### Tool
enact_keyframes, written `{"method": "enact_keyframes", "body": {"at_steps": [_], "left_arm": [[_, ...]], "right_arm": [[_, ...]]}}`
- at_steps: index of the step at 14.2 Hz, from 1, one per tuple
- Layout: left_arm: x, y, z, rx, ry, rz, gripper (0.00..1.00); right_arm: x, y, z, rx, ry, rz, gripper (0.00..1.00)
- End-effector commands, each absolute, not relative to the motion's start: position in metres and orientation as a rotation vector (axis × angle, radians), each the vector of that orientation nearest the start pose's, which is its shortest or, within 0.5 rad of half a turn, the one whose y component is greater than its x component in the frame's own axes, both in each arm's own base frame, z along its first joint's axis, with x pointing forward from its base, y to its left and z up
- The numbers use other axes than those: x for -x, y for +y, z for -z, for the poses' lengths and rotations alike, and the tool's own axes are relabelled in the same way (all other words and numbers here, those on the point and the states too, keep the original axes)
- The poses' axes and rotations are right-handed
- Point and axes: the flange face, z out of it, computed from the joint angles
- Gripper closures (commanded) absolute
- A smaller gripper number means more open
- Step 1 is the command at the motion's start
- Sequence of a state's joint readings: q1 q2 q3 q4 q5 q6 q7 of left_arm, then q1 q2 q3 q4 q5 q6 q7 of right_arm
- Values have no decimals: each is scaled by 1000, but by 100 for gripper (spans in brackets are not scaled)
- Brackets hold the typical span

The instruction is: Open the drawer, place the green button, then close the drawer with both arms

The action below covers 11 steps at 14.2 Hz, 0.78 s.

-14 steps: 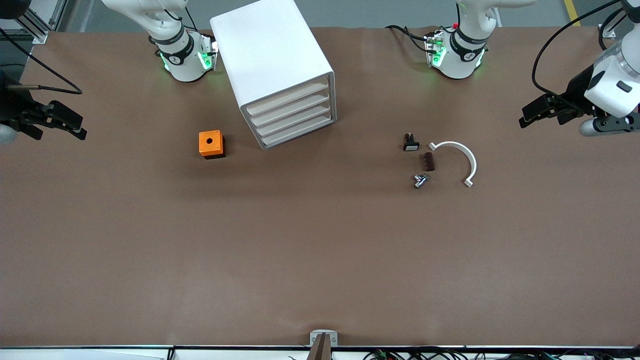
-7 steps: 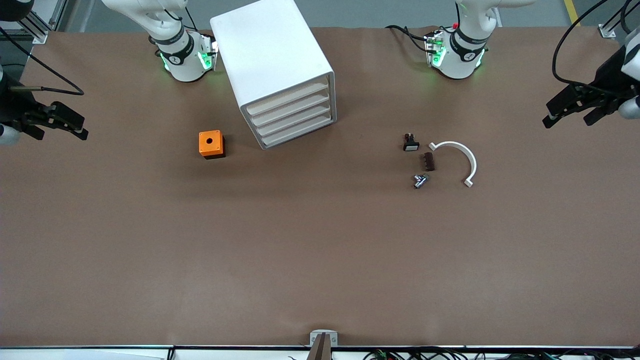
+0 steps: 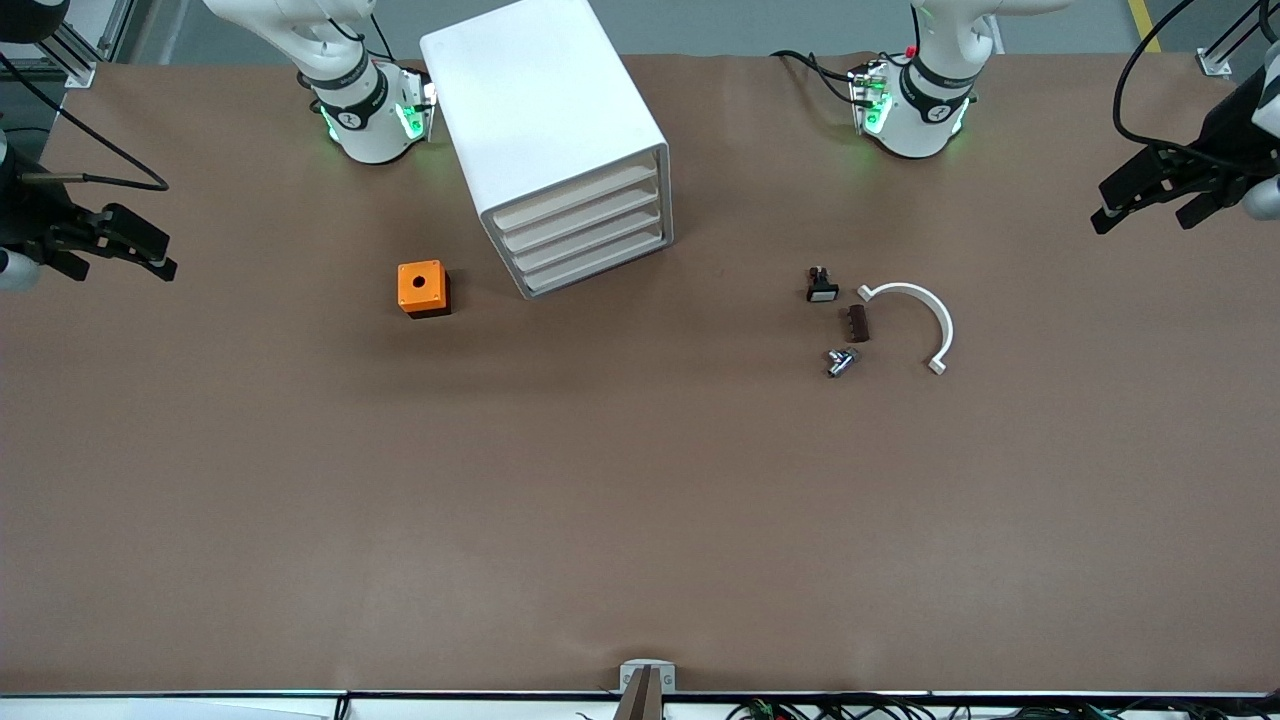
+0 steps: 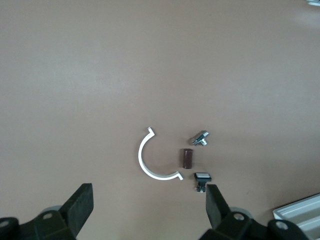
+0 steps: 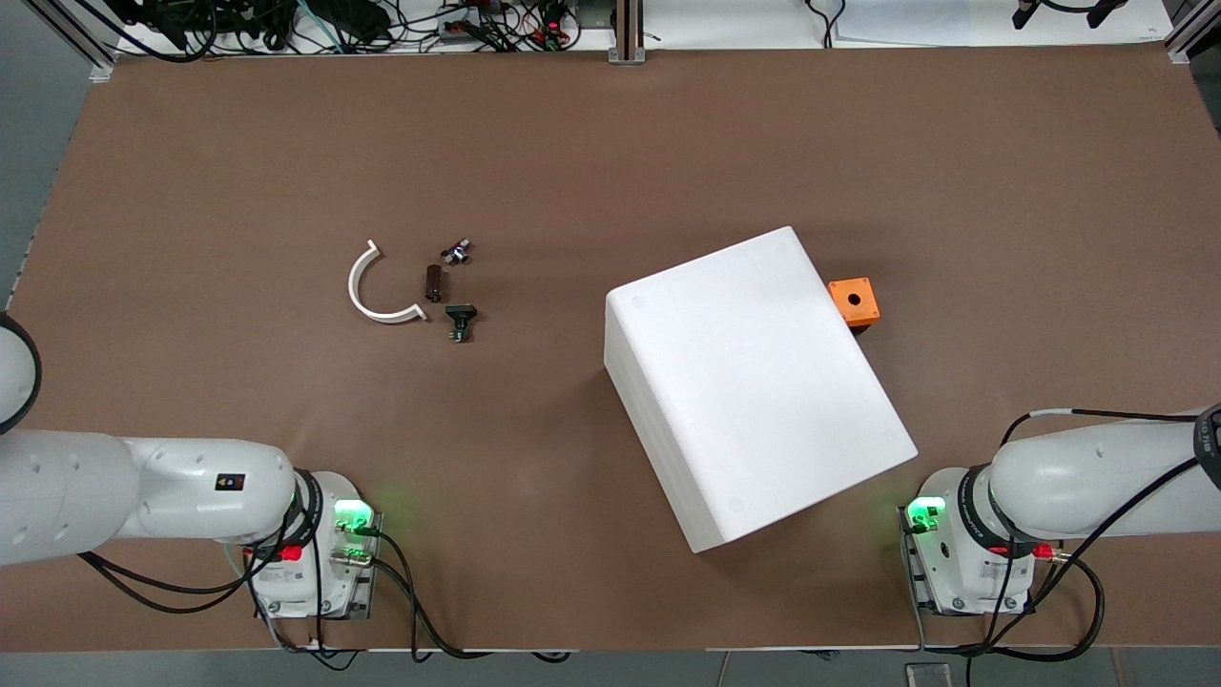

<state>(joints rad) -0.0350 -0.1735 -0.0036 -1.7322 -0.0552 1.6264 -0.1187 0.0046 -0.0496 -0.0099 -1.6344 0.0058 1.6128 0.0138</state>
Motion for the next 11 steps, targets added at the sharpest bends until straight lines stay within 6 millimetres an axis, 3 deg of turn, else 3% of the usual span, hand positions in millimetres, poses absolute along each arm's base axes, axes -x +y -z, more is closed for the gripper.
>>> {"method": "enact_keyframes", "body": {"at_steps": [1, 11], "left_arm": [[-507, -27, -652, 3165, -83, 87, 1], [-514, -24, -651, 3166, -87, 77, 1]], "right_arm": [[-535, 0, -631, 3134, 20, 74, 0], [-534, 1, -632, 3130, 17, 82, 0]]}}
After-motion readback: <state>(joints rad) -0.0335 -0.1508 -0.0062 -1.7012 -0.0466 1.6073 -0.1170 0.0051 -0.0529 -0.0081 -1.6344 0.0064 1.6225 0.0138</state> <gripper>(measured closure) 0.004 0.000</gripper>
